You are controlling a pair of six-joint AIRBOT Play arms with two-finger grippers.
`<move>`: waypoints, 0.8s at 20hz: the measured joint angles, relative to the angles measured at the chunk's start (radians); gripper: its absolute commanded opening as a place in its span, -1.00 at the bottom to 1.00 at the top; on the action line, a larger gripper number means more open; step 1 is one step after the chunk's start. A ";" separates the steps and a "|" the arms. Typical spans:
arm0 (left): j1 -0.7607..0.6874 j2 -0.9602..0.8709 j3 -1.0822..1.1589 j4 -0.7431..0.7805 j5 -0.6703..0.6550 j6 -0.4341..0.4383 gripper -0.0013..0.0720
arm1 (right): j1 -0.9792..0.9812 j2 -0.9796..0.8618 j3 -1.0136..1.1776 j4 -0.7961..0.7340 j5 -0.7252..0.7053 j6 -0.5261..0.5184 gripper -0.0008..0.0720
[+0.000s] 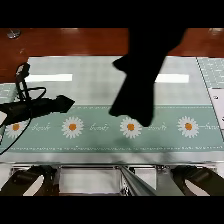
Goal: Fold the shirts.
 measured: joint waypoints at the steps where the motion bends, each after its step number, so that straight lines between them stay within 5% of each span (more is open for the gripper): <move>1: -0.001 -0.018 0.000 0.008 0.007 0.000 0.94 | 0.068 -0.031 0.000 -0.060 0.001 0.037 -0.91; 10: 0.010 -0.104 -0.002 0.078 0.003 -0.002 0.94 | 0.238 -0.278 -0.383 -0.428 0.106 0.365 -0.90; 11: 0.011 -0.108 -0.003 0.080 -0.001 -0.002 0.94 | 0.224 -0.298 -0.444 -0.444 0.109 0.396 -0.77; 13: 0.011 -0.121 -0.008 0.084 -0.014 -0.002 0.95 | 0.183 -0.336 -0.534 -0.443 0.114 0.436 0.76; 16: 0.002 -0.153 -0.013 0.084 -0.018 0.006 0.95 | 0.094 -0.357 -0.554 -0.305 0.132 0.372 0.75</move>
